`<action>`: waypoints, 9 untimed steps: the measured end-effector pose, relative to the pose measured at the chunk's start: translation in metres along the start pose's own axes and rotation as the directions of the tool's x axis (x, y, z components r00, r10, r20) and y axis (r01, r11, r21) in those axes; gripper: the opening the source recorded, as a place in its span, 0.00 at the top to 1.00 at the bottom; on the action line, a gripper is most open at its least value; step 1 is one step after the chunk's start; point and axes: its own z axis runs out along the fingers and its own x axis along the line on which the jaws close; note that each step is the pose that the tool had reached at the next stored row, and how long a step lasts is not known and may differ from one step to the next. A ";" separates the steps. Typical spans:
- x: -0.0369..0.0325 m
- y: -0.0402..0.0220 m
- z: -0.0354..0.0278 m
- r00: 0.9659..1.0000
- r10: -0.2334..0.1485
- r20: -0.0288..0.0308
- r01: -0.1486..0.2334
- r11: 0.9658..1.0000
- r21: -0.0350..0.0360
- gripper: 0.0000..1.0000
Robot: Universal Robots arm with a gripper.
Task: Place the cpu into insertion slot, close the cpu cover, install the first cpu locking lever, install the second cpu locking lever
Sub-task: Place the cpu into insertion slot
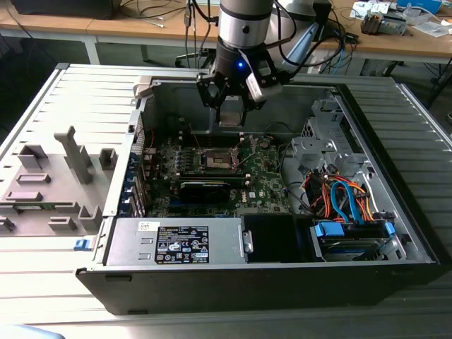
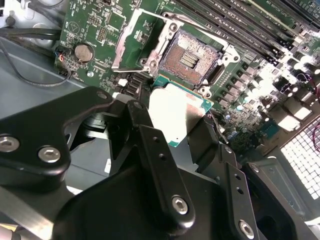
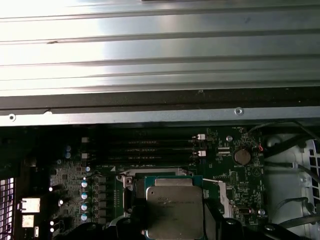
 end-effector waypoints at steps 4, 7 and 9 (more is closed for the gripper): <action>-0.0001 -0.0016 0.0002 1.000 0.000 0.000 0.000 1.000 0.000 0.45; -0.0001 -0.0026 0.0004 1.000 0.000 0.000 0.000 1.000 0.000 0.45; -0.0001 -0.0032 0.0005 1.000 0.000 0.000 0.000 1.000 0.000 0.45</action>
